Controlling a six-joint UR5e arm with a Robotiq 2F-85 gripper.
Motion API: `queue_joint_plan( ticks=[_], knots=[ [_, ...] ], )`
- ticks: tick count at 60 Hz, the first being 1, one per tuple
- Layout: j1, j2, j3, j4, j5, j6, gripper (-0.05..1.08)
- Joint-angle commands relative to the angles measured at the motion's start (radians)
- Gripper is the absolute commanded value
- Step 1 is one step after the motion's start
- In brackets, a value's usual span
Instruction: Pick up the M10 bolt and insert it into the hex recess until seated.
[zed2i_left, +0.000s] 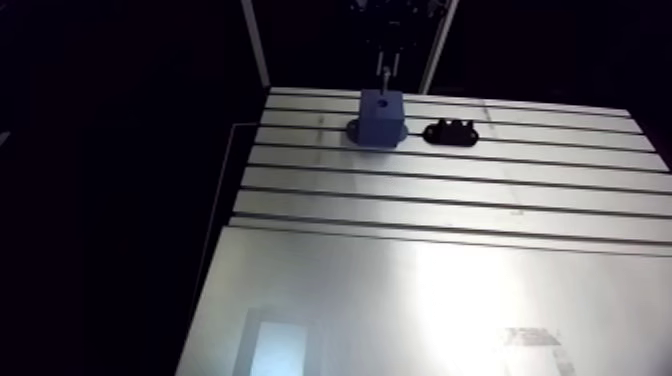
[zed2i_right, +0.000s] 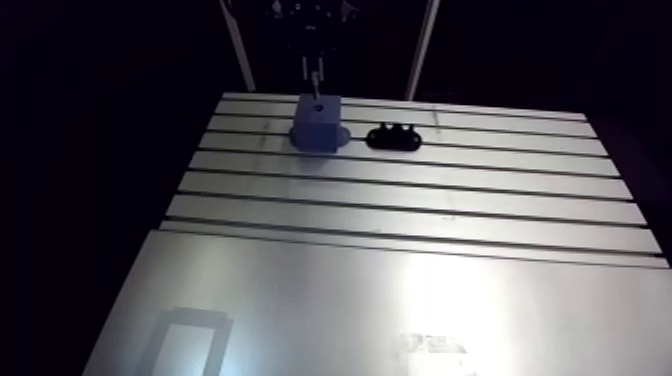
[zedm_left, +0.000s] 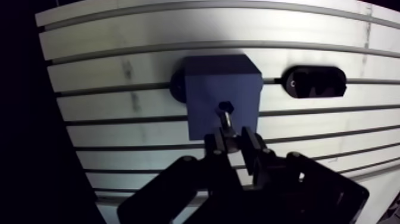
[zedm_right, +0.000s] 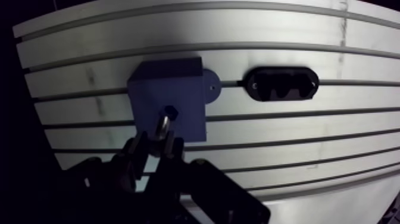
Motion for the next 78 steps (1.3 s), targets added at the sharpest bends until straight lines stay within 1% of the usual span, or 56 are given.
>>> queue_joint_plan(
  ticks=[1, 26, 40, 78],
  knots=[
    [0.0, 0.0, 0.01, 0.0, -0.003, 0.0, 0.77],
    [0.0, 0.001, 0.018, -0.011, -0.003, 0.0, 0.77],
    [0.0, 0.001, 0.023, -0.022, -0.008, 0.0, 0.78],
    [0.0, 0.013, 0.024, -0.023, -0.006, 0.0, 0.78]
  ],
)
